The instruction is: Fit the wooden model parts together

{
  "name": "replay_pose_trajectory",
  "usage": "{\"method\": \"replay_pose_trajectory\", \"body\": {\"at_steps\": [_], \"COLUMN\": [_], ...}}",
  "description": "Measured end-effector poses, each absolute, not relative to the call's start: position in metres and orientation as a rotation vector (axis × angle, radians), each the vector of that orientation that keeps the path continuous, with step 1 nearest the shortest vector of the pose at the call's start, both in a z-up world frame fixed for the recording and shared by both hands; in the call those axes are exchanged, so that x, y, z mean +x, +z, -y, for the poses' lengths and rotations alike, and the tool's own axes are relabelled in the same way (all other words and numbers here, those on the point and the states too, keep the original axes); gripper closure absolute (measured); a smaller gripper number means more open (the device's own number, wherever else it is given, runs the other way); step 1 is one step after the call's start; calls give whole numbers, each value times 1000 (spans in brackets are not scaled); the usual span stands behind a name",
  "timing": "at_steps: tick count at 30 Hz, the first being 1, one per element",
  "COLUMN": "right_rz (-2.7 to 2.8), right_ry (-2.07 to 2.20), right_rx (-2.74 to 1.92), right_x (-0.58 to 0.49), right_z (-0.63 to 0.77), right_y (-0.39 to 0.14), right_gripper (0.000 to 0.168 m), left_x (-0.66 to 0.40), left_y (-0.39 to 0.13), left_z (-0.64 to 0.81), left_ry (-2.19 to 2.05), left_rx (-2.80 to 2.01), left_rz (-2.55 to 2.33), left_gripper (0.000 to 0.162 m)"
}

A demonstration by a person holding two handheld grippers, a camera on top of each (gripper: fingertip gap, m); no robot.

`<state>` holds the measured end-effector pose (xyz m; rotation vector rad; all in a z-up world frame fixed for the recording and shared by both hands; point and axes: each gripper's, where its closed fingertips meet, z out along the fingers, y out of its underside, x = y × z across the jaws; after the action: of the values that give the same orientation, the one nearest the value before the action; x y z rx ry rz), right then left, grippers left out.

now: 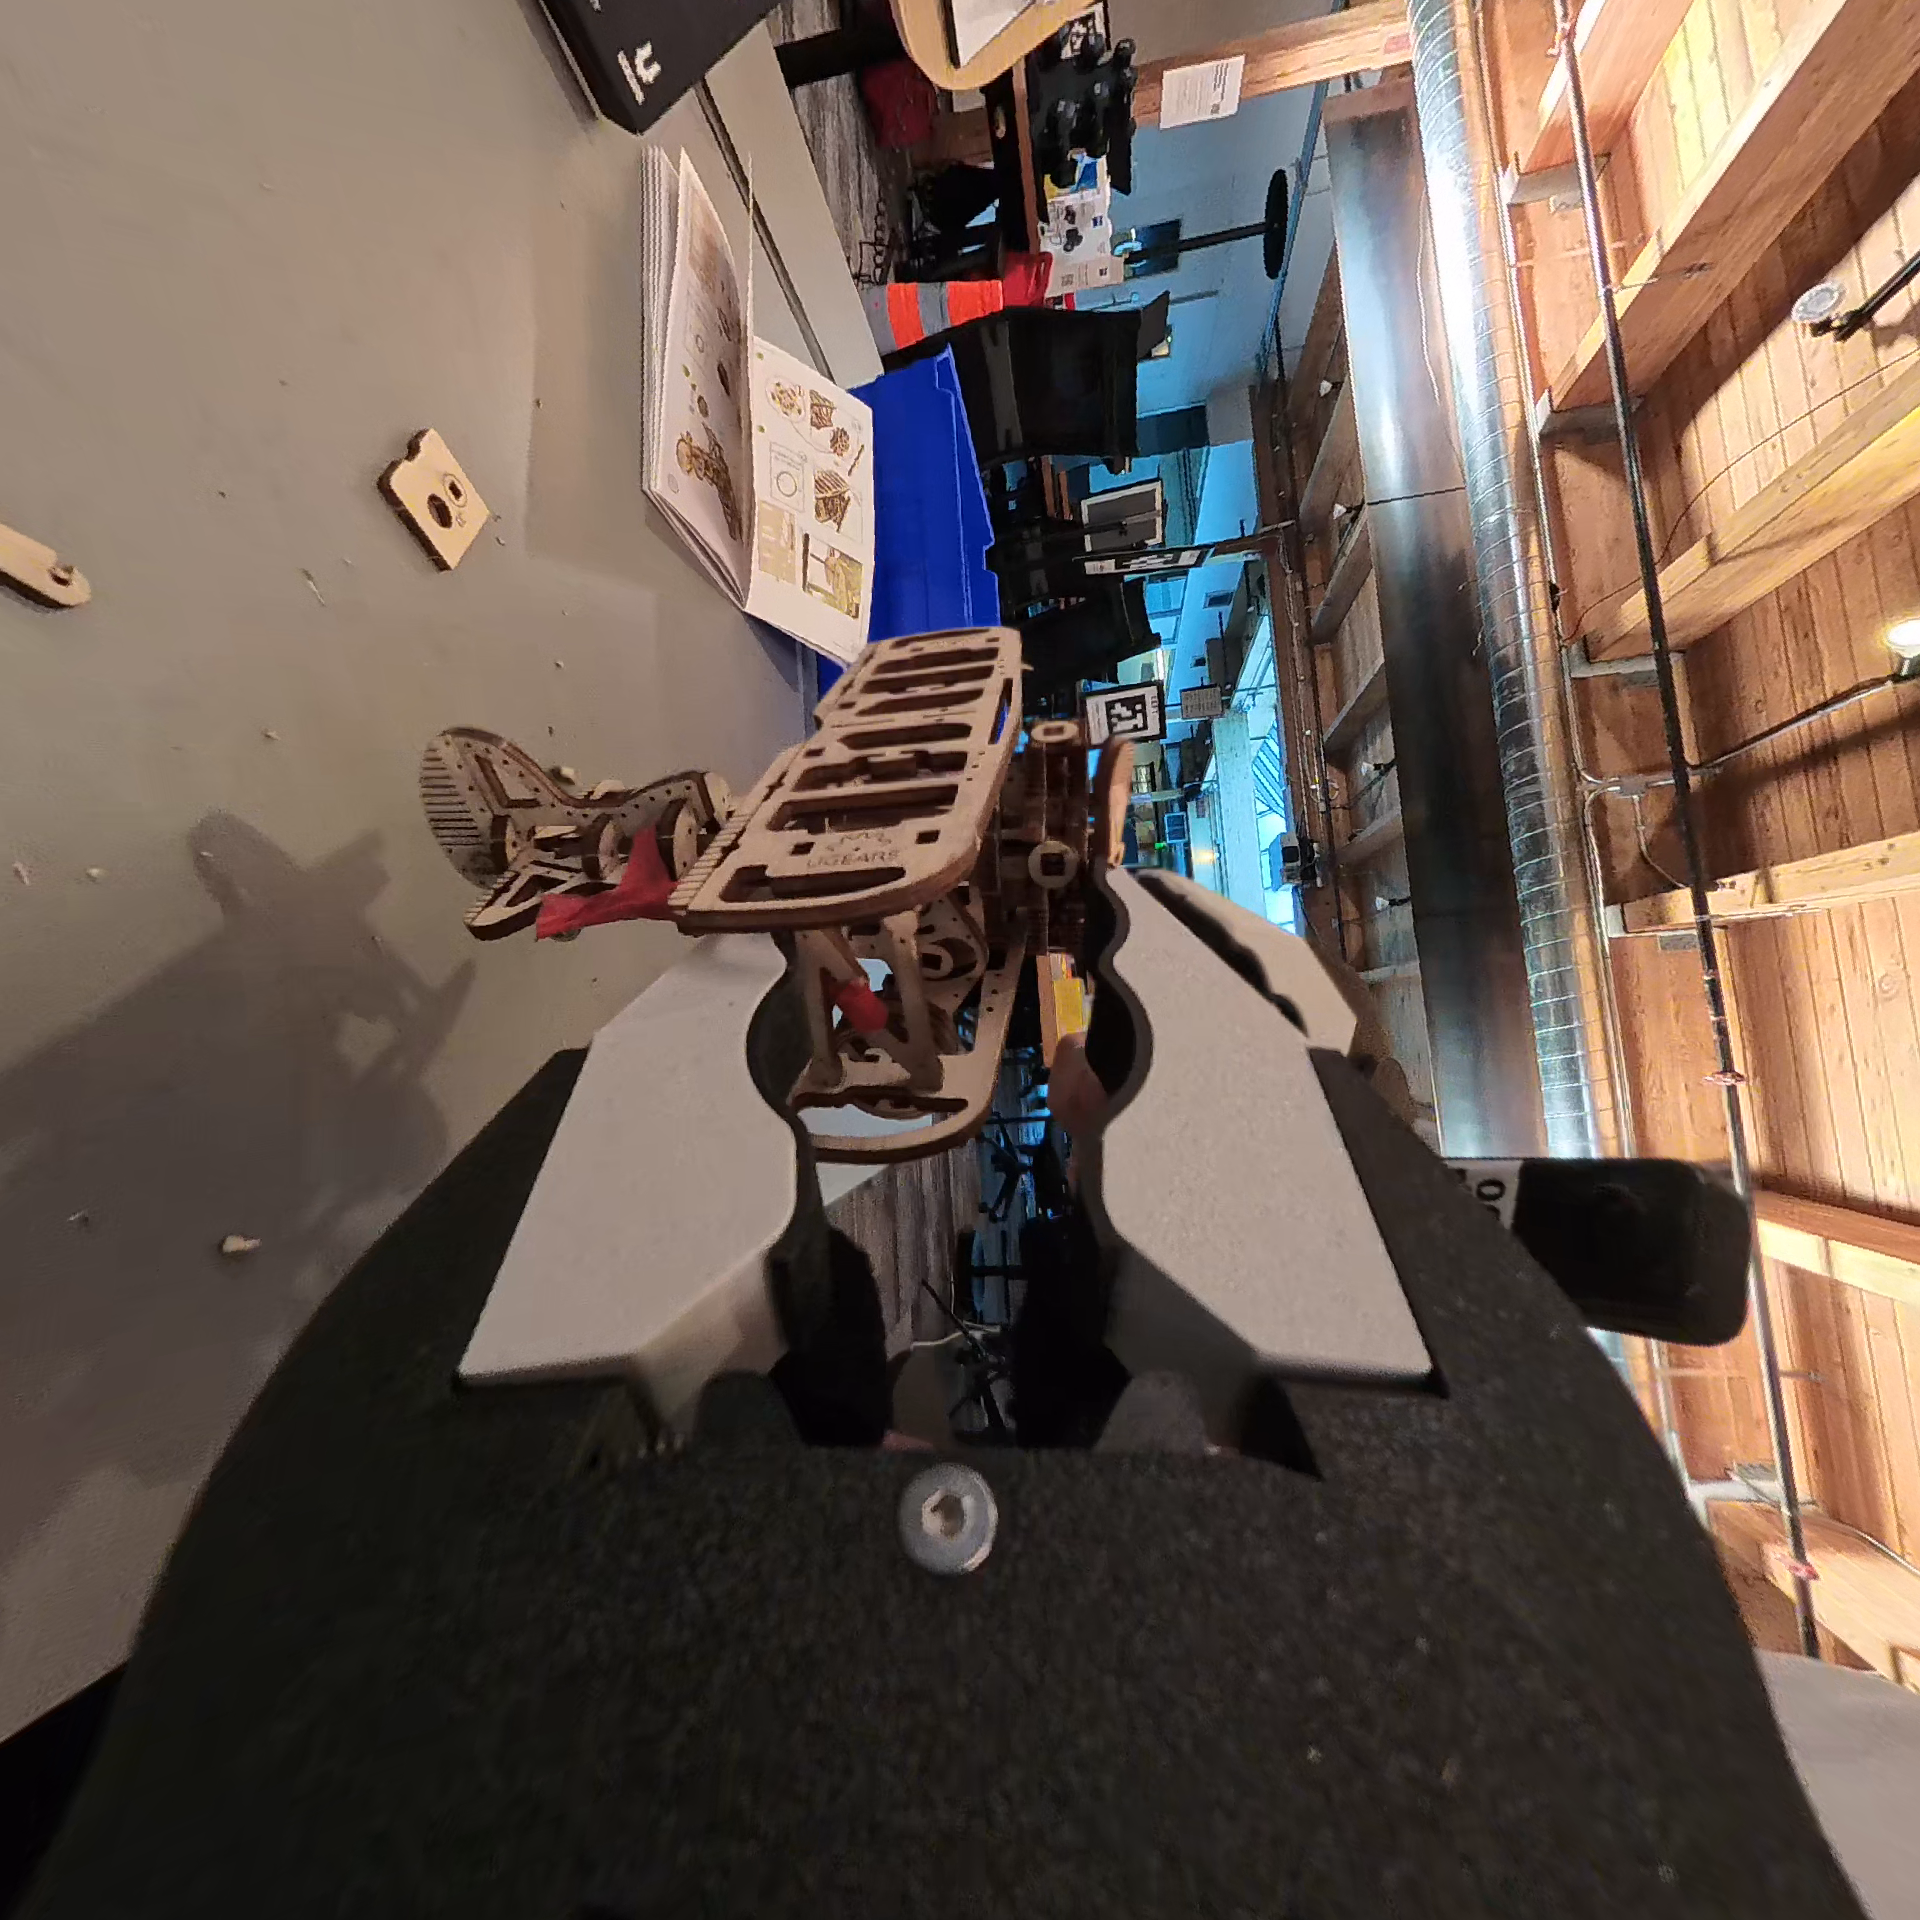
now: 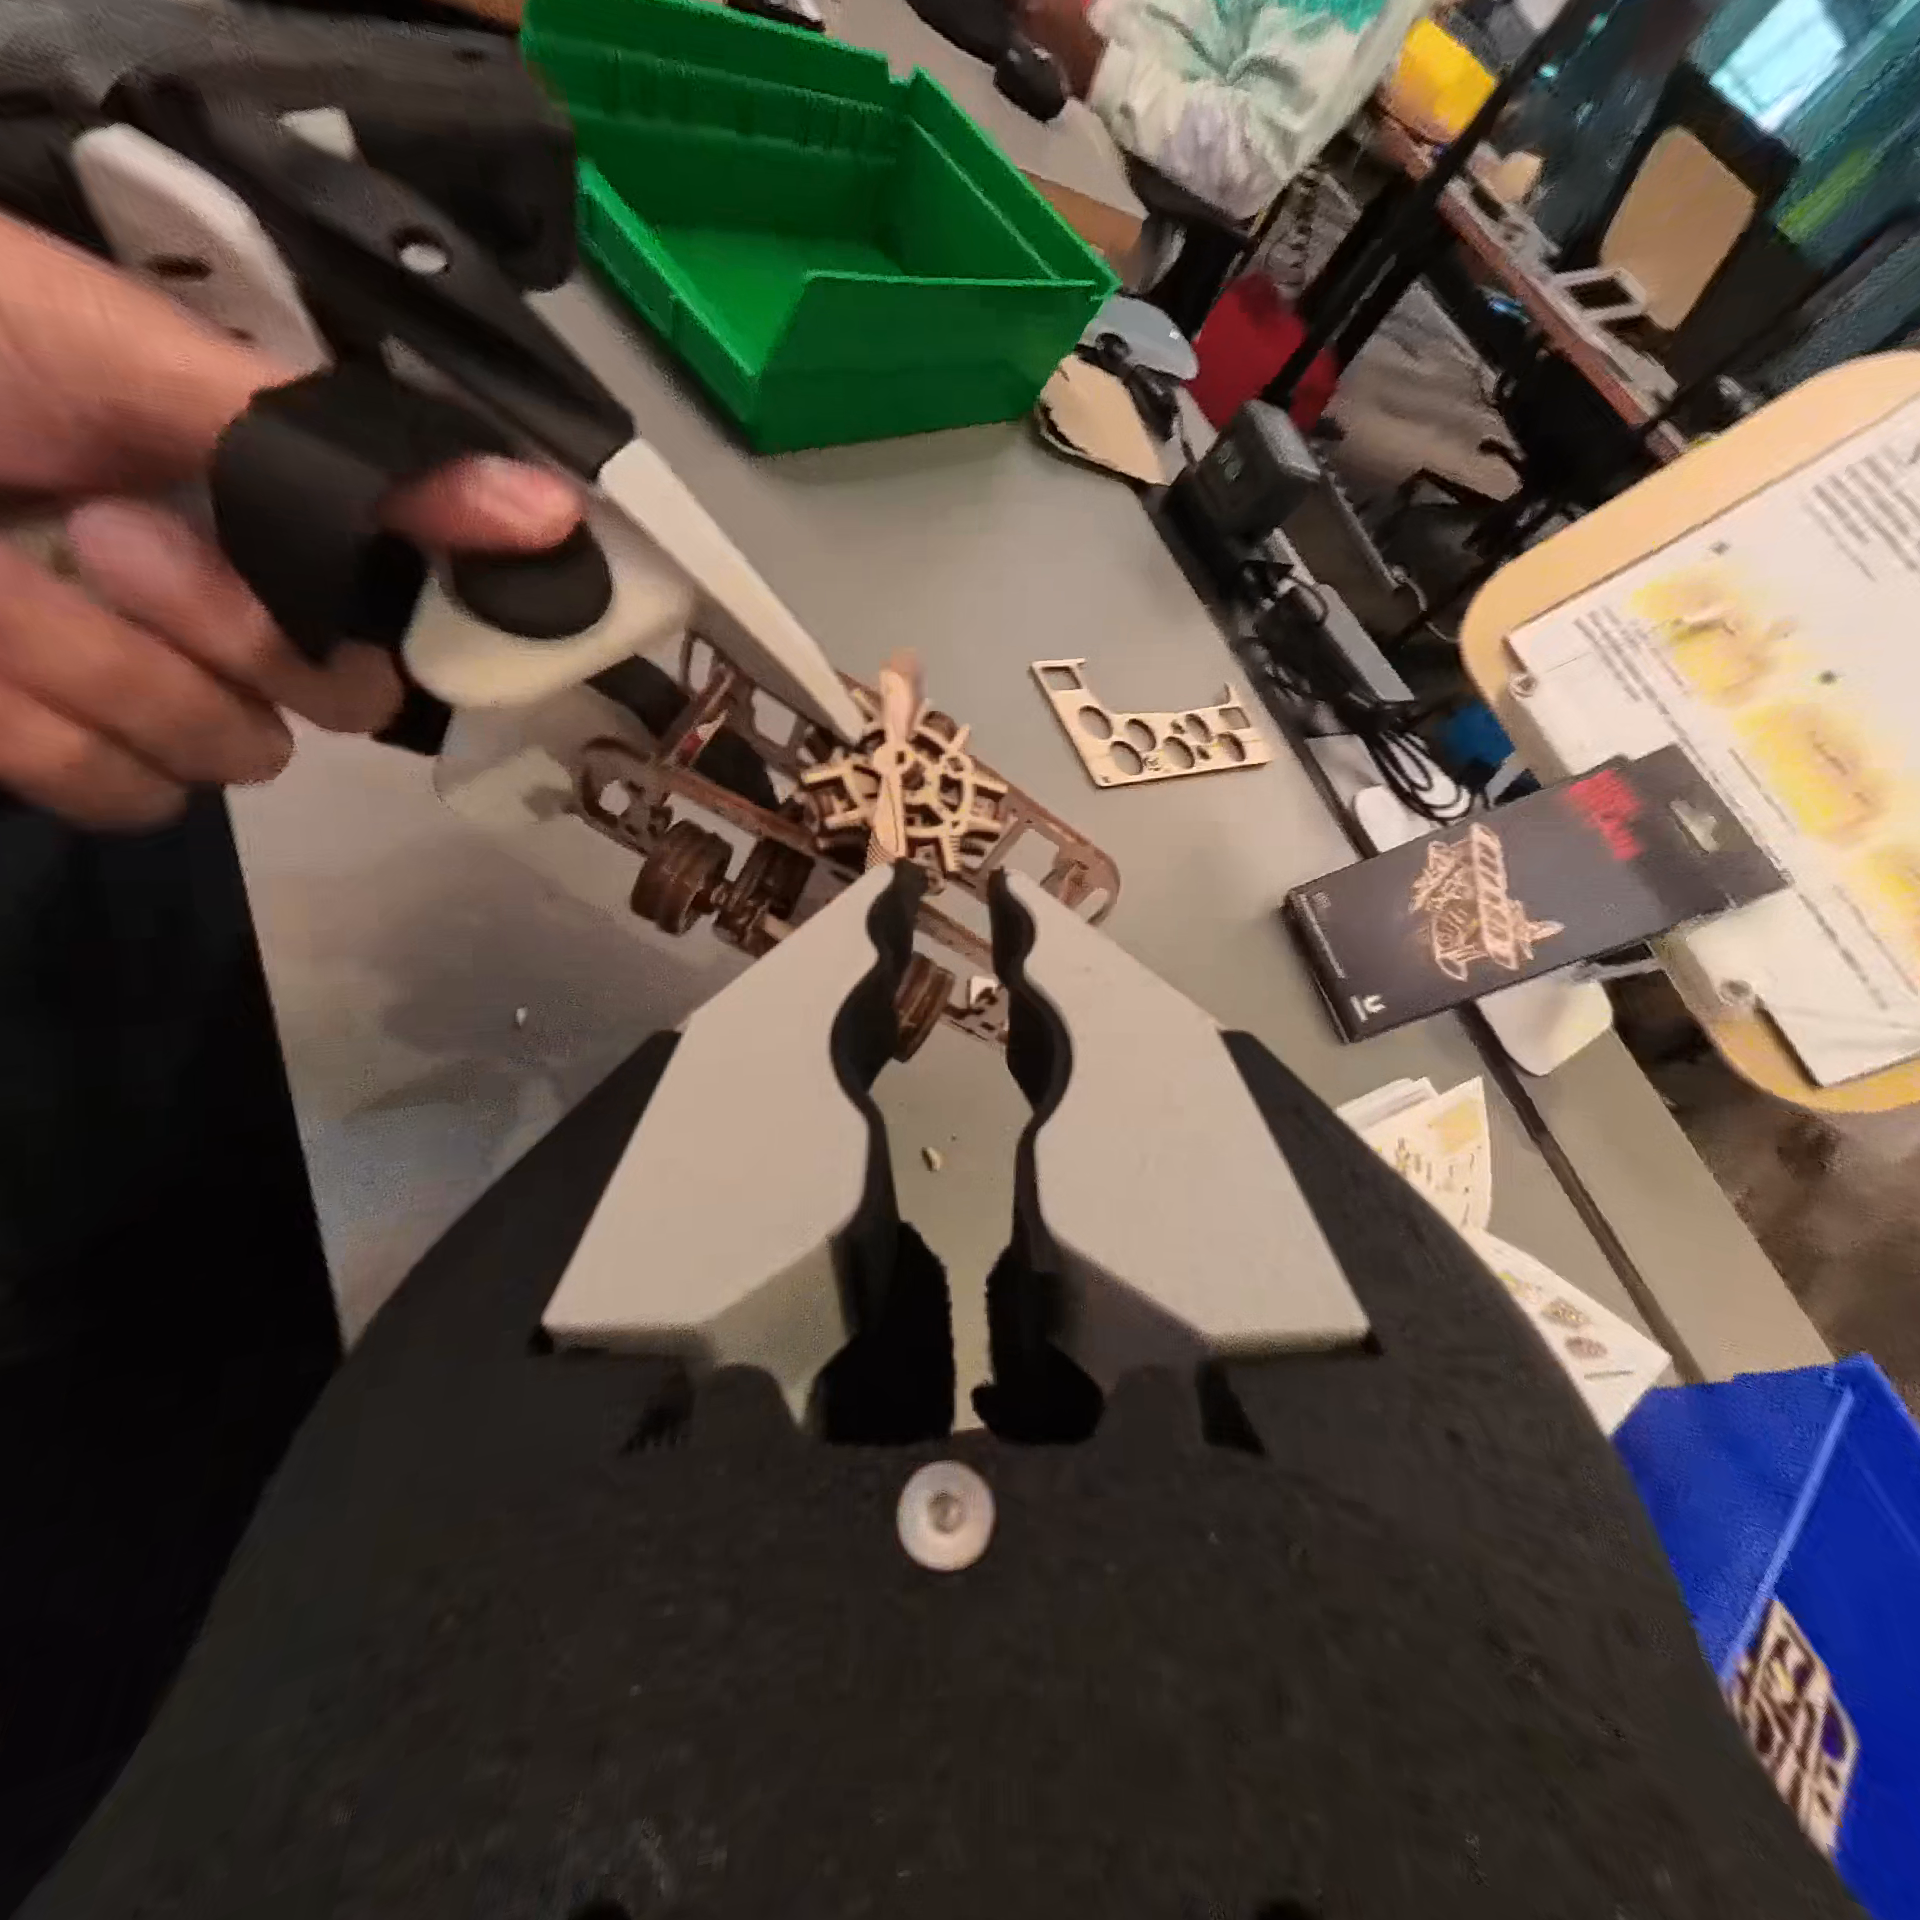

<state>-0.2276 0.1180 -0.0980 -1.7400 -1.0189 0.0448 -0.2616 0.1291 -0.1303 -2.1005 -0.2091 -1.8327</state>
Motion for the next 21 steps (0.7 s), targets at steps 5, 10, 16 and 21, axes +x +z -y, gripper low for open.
{"method": "replay_pose_trajectory", "body": {"at_steps": [5,10,16,21], "right_rz": [1099,1087,844,814], "right_ry": [192,180,251,413], "right_rx": [-1741,-1713,-1830,-2124], "right_x": [-240,-242,-200,-185], "right_z": [-107,-106,-107,-98], "right_y": [-102,-98,-108,-193], "right_gripper": [150,151,151,141], "left_x": [-263,-262,-282,-328], "left_y": [-131,-131,-136,-142], "left_z": [-128,-128,-143,-167], "left_ry": [-1820,-1836,-1804,-1769], "left_rx": [-2109,-2103,-2073,-1979], "left_rz": [200,216,240,250], "left_gripper": [113,113,113,113]}}
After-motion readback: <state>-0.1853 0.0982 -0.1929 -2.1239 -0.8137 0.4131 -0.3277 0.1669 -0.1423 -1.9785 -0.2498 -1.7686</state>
